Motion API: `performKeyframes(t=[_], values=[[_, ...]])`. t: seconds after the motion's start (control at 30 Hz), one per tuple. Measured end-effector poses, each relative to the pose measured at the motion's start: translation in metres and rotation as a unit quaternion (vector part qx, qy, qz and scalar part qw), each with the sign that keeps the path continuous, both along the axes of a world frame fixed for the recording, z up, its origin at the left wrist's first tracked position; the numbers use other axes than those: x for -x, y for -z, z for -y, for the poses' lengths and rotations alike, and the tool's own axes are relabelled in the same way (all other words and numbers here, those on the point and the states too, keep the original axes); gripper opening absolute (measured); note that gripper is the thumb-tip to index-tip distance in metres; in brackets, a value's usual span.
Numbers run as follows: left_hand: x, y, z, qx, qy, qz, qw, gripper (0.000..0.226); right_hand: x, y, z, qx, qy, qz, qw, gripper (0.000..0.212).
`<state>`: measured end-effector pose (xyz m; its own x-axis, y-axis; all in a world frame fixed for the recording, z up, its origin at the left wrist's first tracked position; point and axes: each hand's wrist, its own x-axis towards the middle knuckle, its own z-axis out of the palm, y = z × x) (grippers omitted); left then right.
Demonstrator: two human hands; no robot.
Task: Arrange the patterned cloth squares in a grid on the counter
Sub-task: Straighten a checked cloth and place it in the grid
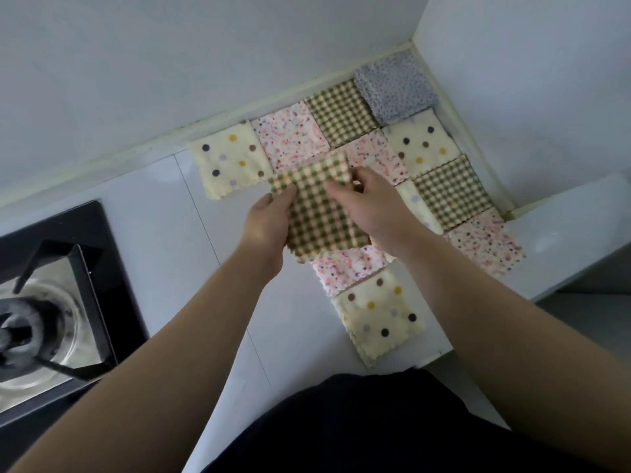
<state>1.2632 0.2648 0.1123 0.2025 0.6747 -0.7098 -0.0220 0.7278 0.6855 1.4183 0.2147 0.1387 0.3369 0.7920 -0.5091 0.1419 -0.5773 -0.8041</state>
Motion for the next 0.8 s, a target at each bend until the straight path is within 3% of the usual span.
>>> performKeyframes(t=[0.07,0.2,0.33,0.47,0.6,0.67,0.8], values=[[-0.006,0.001,0.008,-0.025,0.023,-0.026,0.999,0.02,-0.002,0.0,0.01,-0.002,0.007,0.037,0.999,0.038],[-0.025,0.001,0.026,-0.035,0.05,-0.035,0.998,0.015,-0.012,0.014,0.028,0.001,0.015,0.172,0.985,0.044],[-0.048,0.011,0.041,-0.036,0.083,-0.042,0.995,0.009,-0.034,0.02,0.05,0.028,0.039,0.216,0.975,0.047],[-0.071,0.021,0.053,-0.015,0.12,-0.039,0.992,0.003,-0.07,0.017,0.069,0.091,0.065,0.144,0.983,0.048],[-0.093,0.024,0.054,0.008,0.129,-0.041,0.991,0.018,-0.113,0.012,0.088,0.125,0.057,-0.081,0.987,0.037],[-0.103,0.025,0.052,0.007,0.144,-0.037,0.989,0.016,-0.133,0.015,0.093,0.144,0.062,-0.081,0.984,0.044],[-0.128,0.027,0.046,-0.003,0.186,-0.057,0.981,0.017,-0.153,0.026,0.089,0.169,0.099,0.039,0.98,0.048]])
